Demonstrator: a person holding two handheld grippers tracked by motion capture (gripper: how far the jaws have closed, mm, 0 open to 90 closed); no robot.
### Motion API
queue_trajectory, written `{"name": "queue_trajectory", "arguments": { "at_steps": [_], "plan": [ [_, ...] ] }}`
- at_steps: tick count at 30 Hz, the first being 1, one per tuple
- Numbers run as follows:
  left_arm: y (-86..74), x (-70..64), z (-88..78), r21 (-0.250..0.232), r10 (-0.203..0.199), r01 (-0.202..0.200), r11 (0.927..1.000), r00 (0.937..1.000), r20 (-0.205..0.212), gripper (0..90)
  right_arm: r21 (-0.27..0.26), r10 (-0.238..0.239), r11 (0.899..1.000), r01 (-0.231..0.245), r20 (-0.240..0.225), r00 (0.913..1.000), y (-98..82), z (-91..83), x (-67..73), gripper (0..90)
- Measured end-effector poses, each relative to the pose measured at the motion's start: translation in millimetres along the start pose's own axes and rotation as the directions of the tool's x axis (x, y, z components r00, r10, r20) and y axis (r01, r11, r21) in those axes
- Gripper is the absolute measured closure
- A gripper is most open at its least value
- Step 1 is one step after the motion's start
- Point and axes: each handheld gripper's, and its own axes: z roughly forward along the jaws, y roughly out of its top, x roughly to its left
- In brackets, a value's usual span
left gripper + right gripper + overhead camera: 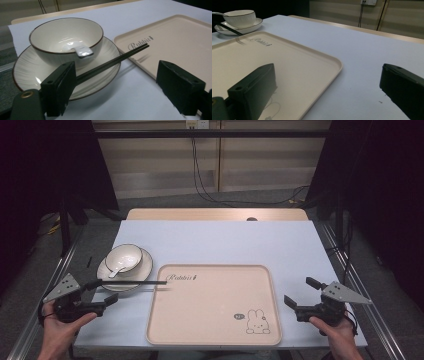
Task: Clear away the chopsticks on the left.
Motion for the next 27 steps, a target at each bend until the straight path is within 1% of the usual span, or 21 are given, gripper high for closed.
{"name": "queue_trajectory", "arguments": {
  "at_steps": [1, 3, 5, 6, 8, 9, 10, 11, 12, 13, 15, 16, 17, 18, 19, 20, 22, 23, 24, 25, 27],
  "plan": [
    [0.0, 0.0, 0.0, 0.000, 0.000, 0.000, 1.0000, 1.0000, 0.000, 19.8, 0.000, 0.000, 1.000, 0.000, 0.000, 1.0000, 0.0, 0.0, 0.0, 0.5],
    [-1.2, 5.1, 1.0, -0.003, 0.001, -0.001, 1.0000, 0.9999, -0.012, 22.5, -0.001, 0.000, 1.000, 0.000, -0.001, 1.0000, 0.0, 0.0, 0.1, 0.6],
    [-3.5, 11.2, 3.3, 0.022, 0.017, -0.017, 0.9996, 0.9995, -0.028, 24.0, -0.012, 0.000, 1.000, 0.000, -0.002, 1.0000, 0.5, -0.9, 0.3, 0.6],
    [-4.5, 13.8, 4.5, 0.029, 0.019, -0.019, 0.9994, 0.9996, -0.019, 27.1, -0.011, -0.004, 1.000, 0.004, -0.005, 1.0000, 0.6, -0.9, 0.8, 0.5],
    [-5.9, 18.6, 8.0, 0.050, 0.026, -0.025, 0.9984, 0.9996, -0.013, 28.2, -0.009, -0.007, 1.000, 0.007, -0.009, 0.9999, 0.5, -0.6, 1.3, 0.5],
    [-5.4, 20.7, 9.7, 0.068, 0.029, -0.028, 0.9973, 0.9994, -0.018, 28.2, -0.009, -0.007, 1.000, 0.007, -0.009, 0.9999, 0.5, -0.6, 1.3, 0.5],
    [-3.8, 24.9, 13.3, 0.073, 0.046, -0.046, 0.9963, 0.9989, -0.005, 32.1, -0.009, -0.007, 1.000, 0.007, -0.007, 0.9999, 0.6, -0.4, 1.4, 0.5],
    [-2.6, 26.2, 15.5, 0.088, 0.059, -0.058, 0.9944, 0.9982, -0.008, 33.5, -0.009, -0.008, 1.000, 0.008, -0.008, 0.9999, 0.5, -0.3, 1.3, 0.5],
    [-2.6, 26.2, 15.5, 0.088, 0.059, -0.058, 0.9944, 0.9982, -0.008, 35.7, -0.009, -0.008, 1.000, 0.008, -0.008, 0.9999, 0.5, -0.3, 1.3, 0.5],
    [-1.4, 27.6, 17.7, 0.104, 0.063, -0.061, 0.9927, 0.9979, -0.016, 35.7, -0.008, -0.008, 1.000, 0.008, -0.007, 0.9999, 0.5, -0.2, 1.2, 0.5],
    [-0.1, 33.0, 21.8, 0.139, 0.077, -0.075, 0.9874, 0.9969, -0.011, 37.0, -0.009, -0.006, 1.000, 0.006, -0.005, 1.0000, 0.4, -0.2, 1.3, 0.5],
    [0.4, 36.1, 23.1, 0.153, 0.091, -0.087, 0.9845, 0.9956, -0.023, 45.1, -0.008, -0.008, 1.000, 0.008, -0.006, 1.0000, 0.3, -0.3, 1.3, 0.5],
    [0.4, 36.1, 23.1, 0.153, 0.091, -0.087, 0.9845, 0.9956, -0.023, 46.6, -0.007, -0.010, 1.000, 0.010, -0.007, 0.9999, 0.4, -0.5, 1.3, 0.5],
    [0.4, 38.3, 23.9, 0.150, 0.087, -0.085, 0.9851, 0.9962, -0.010, 49.4, -0.007, -0.010, 1.000, 0.010, -0.007, 0.9999, 0.4, -0.5, 1.3, 0.5],
    [0.5, 39.2, 24.4, 0.156, 0.097, -0.093, 0.9834, 0.9952, -0.014, 52.0, -0.007, -0.009, 1.000, 0.009, -0.010, 0.9999, 0.2, -0.4, 1.3, 0.5],
    [0.8, 41.1, 26.0, 0.159, 0.107, -0.105, 0.9816, 0.9943, -0.002, 54.3, -0.002, -0.014, 1.000, 0.014, -0.011, 0.9998, 0.1, -0.3, 0.7, 0.5],
    [0.8, 41.2, 26.9, 0.159, 0.103, -0.102, 0.9821, 0.9946, -0.002, 57.8, 0.000, -0.014, 1.000, 0.014, -0.014, 0.9998, 0.2, -0.1, 0.7, 0.5],
    [1.3, 42.1, 27.8, 0.170, 0.112, -0.113, 0.9789, 0.9936, 0.013, 57.8, 0.000, -0.014, 1.000, 0.014, -0.014, 0.9998, 0.2, -0.1, 0.7, 0.5],
    [1.8, 42.5, 28.4, 0.178, 0.127, -0.125, 0.9761, 0.9919, 0.000, 61.9, 0.000, -0.012, 1.000, 0.012, -0.015, 0.9998, 0.2, 0.0, 0.8, 0.5],
    [1.9, 43.3, 29.1, 0.175, 0.130, -0.131, 0.9758, 0.9914, 0.013, 63.1, 0.000, -0.013, 1.000, 0.013, -0.013, 0.9998, 0.1, 0.0, 0.8, 0.5],
    [1.9, 43.7, 30.5, 0.179, 0.126, -0.127, 0.9757, 0.9919, 0.016, 65.3, 0.000, -0.014, 1.000, 0.014, -0.012, 0.9998, 0.0, 0.1, 0.5, 0.5]
  ]
}}
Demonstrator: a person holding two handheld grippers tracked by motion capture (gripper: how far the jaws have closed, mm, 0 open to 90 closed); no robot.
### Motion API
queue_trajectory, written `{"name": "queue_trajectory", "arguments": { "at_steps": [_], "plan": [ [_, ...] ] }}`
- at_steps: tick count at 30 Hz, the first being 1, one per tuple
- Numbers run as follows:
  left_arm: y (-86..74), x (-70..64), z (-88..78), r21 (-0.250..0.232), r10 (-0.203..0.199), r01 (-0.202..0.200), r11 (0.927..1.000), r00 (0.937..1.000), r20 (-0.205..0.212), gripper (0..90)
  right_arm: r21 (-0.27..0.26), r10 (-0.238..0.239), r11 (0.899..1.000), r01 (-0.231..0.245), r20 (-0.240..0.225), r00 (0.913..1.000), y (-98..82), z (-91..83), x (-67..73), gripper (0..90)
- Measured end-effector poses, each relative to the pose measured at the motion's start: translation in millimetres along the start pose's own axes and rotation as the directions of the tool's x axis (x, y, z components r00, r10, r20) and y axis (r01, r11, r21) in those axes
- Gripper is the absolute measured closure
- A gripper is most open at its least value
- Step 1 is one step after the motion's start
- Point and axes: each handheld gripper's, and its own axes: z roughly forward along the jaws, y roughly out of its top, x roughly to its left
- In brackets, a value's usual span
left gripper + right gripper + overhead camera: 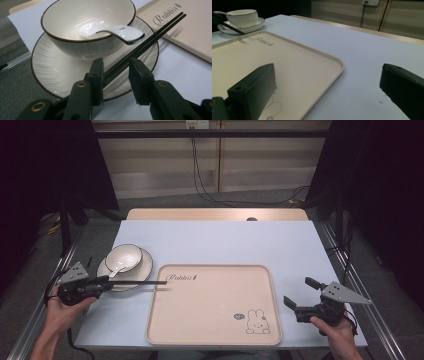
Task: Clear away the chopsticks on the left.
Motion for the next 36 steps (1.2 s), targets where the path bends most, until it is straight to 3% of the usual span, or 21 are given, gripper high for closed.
{"name": "queue_trajectory", "arguments": {
  "at_steps": [15, 25, 29, 36],
  "plan": [
    [5.1, 1.3, 14.4, 0.066, 0.061, -0.065, 0.9957, 0.9964, 0.060, 70.1, 0.002, 0.007, 1.000, -0.007, 0.001, 1.0000, -0.1, 0.5, 0.2, 0.5],
    [11.9, 3.3, 21.3, 0.118, 0.113, -0.132, 0.9842, 0.9820, 0.151, 80.1, 0.008, 0.004, 1.000, -0.004, 0.003, 1.0000, -0.4, 1.1, -0.2, 0.5],
    [13.3, 3.1, 21.0, 0.124, 0.095, -0.117, 0.9853, 0.9808, 0.170, 83.4, 0.012, 0.006, 1.000, -0.006, -0.001, 1.0000, -0.4, 1.7, -0.2, 0.5],
    [16.9, 1.0, 20.2, 0.141, 0.027, -0.054, 0.9886, 0.9816, 0.189, 85.9, 0.010, 0.006, 1.000, -0.006, 0.000, 1.0000, -0.3, 1.5, -0.5, 0.5]
  ]
}}
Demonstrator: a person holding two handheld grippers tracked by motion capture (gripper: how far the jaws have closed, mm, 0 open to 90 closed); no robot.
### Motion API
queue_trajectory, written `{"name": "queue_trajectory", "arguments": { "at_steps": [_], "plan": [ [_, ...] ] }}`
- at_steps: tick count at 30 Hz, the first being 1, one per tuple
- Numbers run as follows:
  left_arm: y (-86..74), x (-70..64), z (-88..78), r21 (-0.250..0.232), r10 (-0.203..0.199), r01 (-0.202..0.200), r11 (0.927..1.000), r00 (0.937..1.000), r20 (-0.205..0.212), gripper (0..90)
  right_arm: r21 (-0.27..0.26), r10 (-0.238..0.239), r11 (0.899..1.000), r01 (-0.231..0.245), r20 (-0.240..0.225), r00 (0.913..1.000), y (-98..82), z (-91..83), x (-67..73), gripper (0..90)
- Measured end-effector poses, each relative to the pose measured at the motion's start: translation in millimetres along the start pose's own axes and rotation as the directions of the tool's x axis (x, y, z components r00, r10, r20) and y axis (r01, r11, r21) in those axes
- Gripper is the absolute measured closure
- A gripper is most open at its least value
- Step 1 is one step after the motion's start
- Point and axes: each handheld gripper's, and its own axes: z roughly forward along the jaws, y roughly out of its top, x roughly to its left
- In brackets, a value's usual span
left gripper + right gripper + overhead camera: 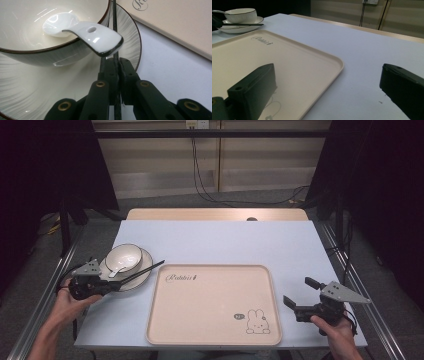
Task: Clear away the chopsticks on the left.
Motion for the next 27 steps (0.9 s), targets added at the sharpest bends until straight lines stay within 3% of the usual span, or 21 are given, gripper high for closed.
{"name": "queue_trajectory", "arguments": {
  "at_steps": [2, 7, 8, 12, 13, 16, 23, 27],
  "plan": [
    [0.2, -1.4, -1.7, 0.006, -0.014, 0.014, 0.9999, 0.9999, -0.007, 85.9, -0.002, 0.000, 1.000, 0.000, -0.002, 1.0000, 0.0, 0.2, 0.0, 0.5],
    [-0.6, -5.5, -5.4, -0.030, -0.050, 0.050, 0.9983, 0.9987, 0.007, 86.0, -0.002, 0.002, 1.000, -0.002, 0.000, 1.0000, 0.0, 0.2, -0.2, 0.5],
    [0.2, -5.8, -7.3, -0.019, -0.043, 0.043, 0.9989, 0.9991, 0.003, 86.0, -0.002, 0.003, 1.000, -0.003, -0.001, 1.0000, 0.0, 0.2, -0.4, 0.5],
    [1.2, -9.9, -13.3, -0.048, -0.064, 0.064, 0.9968, 0.9978, 0.017, 86.0, -0.005, 0.006, 1.000, -0.006, -0.002, 1.0000, 0.2, -0.1, -0.3, 0.5],
    [1.0, -12.8, -13.8, -0.057, -0.089, 0.090, 0.9942, 0.9956, 0.029, 86.0, -0.004, 0.006, 1.000, -0.006, -0.003, 1.0000, 0.2, -0.2, -0.3, 0.5],
    [0.8, -18.5, -17.4, -0.044, -0.112, 0.113, 0.9926, 0.9934, 0.023, 86.0, -0.004, 0.005, 1.000, -0.005, -0.003, 1.0000, 0.3, -0.2, -0.3, 0.5],
    [-1.2, -33.3, -26.0, -0.088, -0.174, 0.176, 0.9805, 0.9844, 0.029, 86.0, -0.005, 0.007, 1.000, -0.007, -0.011, 0.9999, 0.5, -0.6, 0.7, 0.5],
    [-4.4, -41.7, -31.3, -0.122, -0.225, 0.226, 0.9665, 0.9741, 0.019, 86.0, -0.006, 0.004, 1.000, -0.004, -0.012, 0.9999, 0.5, -0.2, 0.6, 0.5]
  ]
}}
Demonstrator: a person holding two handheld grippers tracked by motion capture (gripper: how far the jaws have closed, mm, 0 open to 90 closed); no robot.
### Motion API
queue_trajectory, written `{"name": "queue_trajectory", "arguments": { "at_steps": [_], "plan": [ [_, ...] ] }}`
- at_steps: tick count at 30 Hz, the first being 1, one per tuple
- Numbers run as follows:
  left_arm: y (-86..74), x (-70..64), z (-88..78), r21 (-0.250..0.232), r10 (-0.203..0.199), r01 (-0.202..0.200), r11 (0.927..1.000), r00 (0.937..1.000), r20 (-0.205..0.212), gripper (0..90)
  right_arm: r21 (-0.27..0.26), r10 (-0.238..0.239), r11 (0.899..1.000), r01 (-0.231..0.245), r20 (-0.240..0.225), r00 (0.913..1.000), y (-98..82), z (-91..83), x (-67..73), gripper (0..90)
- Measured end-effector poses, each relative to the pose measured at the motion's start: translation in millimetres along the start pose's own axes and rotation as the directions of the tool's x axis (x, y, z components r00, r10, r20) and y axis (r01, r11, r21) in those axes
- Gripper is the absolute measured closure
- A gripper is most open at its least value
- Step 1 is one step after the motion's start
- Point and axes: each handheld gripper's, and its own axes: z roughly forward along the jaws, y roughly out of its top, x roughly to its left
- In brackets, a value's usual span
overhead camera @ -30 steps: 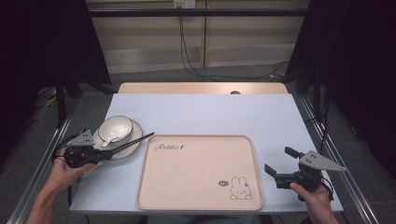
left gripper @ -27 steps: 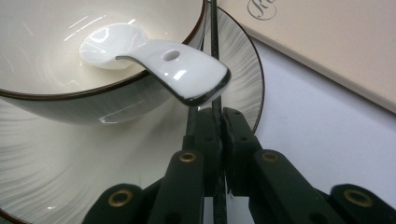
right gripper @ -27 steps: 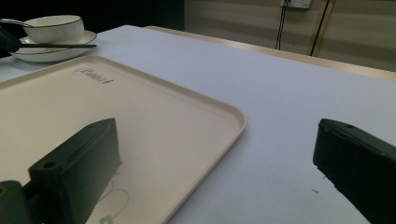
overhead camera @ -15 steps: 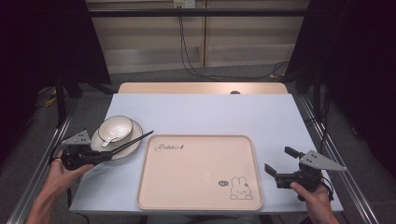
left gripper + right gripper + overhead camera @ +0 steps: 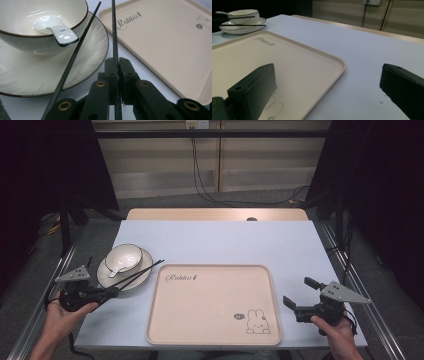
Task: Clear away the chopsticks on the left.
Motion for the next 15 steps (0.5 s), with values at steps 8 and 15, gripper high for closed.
{"name": "queue_trajectory", "arguments": {
  "at_steps": [8, 15],
  "plan": [
    [-5.7, -20.5, -3.7, -0.039, -0.068, 0.067, 0.9970, 0.9973, -0.025, 86.1, -0.003, -0.003, 1.000, 0.003, -0.007, 1.0000, 0.2, 0.1, 0.0, 0.5],
    [-5.3, -47.0, 2.9, -0.054, -0.101, 0.100, 0.9935, 0.9948, -0.012, 86.0, -0.005, -0.005, 1.000, 0.005, -0.008, 1.0000, 0.4, 0.3, 0.9, 0.5]
  ]
}}
